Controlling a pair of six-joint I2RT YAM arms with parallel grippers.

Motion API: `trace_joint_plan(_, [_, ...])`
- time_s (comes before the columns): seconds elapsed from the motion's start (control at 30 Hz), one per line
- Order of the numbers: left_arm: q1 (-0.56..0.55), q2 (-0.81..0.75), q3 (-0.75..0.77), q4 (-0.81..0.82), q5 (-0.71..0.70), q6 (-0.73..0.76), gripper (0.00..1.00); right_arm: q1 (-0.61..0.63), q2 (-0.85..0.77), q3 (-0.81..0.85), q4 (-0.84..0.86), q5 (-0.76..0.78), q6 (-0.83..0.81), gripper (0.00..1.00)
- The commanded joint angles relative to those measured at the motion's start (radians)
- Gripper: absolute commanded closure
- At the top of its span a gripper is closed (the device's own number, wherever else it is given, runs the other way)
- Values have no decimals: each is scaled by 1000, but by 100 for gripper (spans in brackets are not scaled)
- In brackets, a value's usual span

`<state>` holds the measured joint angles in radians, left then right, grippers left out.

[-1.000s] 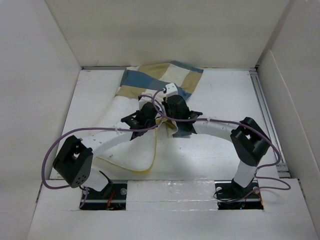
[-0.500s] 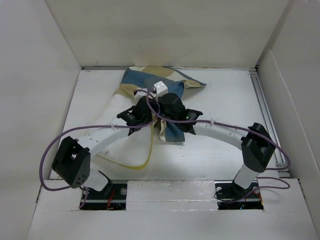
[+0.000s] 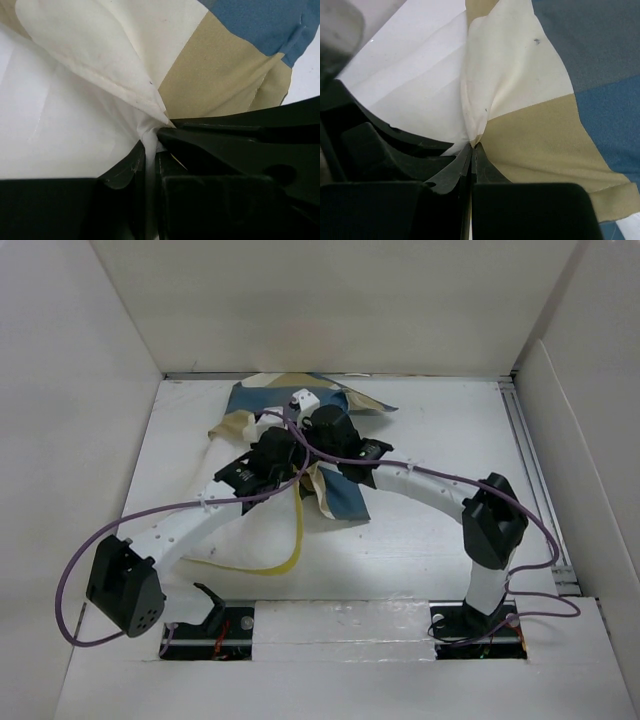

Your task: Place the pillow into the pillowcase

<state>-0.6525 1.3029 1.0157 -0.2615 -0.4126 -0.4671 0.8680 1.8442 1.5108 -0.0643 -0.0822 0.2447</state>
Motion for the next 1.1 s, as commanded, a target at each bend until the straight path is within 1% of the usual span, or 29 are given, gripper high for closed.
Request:
trace_joint_plan(0.0, [-10,24,23,395,7,7,100,77,-42,-29,27,-393,131,100])
trace_joint_plan(0.1, [-10,67,-26,494,18,7,100,77,-72,-38,47,-480,140,100])
trace_joint_plan(0.13, [-10,78,-41,525,18,7,100,77,-89,-56,63,-543,152,100])
trace_joint_plan(0.17, [-10,90,-52,569,18,7,100,77,-98,-79,81,-573,162,100])
trace_joint_plan(0.27, [-1,160,-49,590,18,7,100,77,-123,-110,136,-660,188,100])
trace_joint_plan(0.33, [10,202,-31,608,-11,21,100,77,-149,-141,145,-660,199,100])
trace_joint_plan(0.4, [19,202,-31,633,-11,30,100,77,-149,-159,146,-628,188,100])
trace_joint_plan(0.47, [36,191,-31,642,53,30,100,77,-103,-170,136,-584,167,100])
trace_joint_plan(0.53, [36,168,-40,621,64,21,100,51,-62,-179,136,-548,157,100])
trace_joint_plan(0.6, [36,121,-64,631,64,21,100,28,2,-179,147,-548,157,100])
trace_joint_plan(0.67, [36,78,-65,581,75,21,100,14,51,-189,147,-498,171,90])
trace_joint_plan(0.7, [36,61,-55,541,75,12,90,14,52,-189,147,-469,171,83])
trace_joint_plan(0.73, [36,41,-55,506,75,-1,73,5,62,-189,147,-400,171,71])
trace_joint_plan(0.77, [24,20,-43,420,61,-19,55,-4,62,-189,147,-380,171,69])
trace_joint_plan(0.8, [24,-17,-43,375,48,-34,38,-4,62,-198,147,-380,162,65])
trace_joint_plan(0.83, [10,-33,-31,332,22,-45,9,-17,72,-198,147,-357,162,58])
trace_joint_plan(0.87, [-2,-45,-10,227,0,-86,0,-32,72,-198,147,-357,162,52])
trace_joint_plan(0.97, [-2,-79,15,79,-32,-136,0,-50,72,-175,147,-357,153,43])
trace_joint_plan(1.0, [-2,-89,26,-3,-32,-160,0,-66,72,-175,147,-357,153,41])
trace_joint_plan(1.07, [-2,-155,17,-57,-32,-217,0,-77,53,-166,147,-346,142,35])
